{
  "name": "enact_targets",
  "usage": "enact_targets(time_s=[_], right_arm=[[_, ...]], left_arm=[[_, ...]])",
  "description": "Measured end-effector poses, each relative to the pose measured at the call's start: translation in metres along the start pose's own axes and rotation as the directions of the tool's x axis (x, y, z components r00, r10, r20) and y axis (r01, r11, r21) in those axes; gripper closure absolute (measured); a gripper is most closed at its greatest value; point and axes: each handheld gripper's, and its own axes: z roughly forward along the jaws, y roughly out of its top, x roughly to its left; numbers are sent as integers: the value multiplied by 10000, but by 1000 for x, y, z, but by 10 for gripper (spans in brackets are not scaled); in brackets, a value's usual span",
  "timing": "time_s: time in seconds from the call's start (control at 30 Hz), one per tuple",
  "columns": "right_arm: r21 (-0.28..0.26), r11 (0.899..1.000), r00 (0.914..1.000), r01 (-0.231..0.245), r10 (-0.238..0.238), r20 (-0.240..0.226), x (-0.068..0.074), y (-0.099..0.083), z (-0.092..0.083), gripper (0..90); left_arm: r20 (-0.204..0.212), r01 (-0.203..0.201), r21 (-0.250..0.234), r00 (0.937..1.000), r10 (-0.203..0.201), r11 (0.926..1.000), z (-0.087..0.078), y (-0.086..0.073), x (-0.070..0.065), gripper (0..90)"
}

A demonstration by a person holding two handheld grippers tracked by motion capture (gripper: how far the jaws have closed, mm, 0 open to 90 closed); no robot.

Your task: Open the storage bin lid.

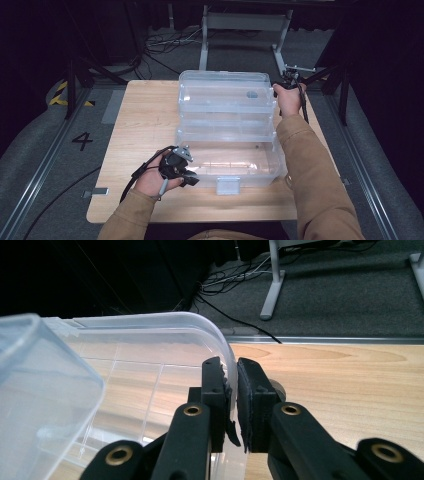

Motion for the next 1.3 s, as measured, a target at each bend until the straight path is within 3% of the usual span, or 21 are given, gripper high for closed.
enact_targets(time_s=[0.4,0.53,0.8,1.03,1.2,1.3], right_arm=[[296,9995,9997,59,-66,240,-2,-5,7,851],[154,9999,9999,6,-4,-111,-7,0,0,894],[88,9999,9999,57,-56,-86,-6,-1,-1,889],[-74,9999,9999,136,-137,-44,-5,2,-8,784],[-58,9965,9964,836,-837,-142,4,7,-28,633],[-72,9949,9946,1006,-1008,-262,7,9,-36,586]], left_arm=[[-14,5,-24,10000,-5,10000,0,0,0,743],[4,45,-8,10000,-45,10000,0,0,0,743],[-3,31,1,10000,-31,10000,0,0,0,743],[99,42,-95,9999,-41,9999,-1,0,1,741],[243,114,-48,9996,-113,9999,-1,1,3,739],[503,54,-77,9987,-50,10000,-3,1,6,740]])
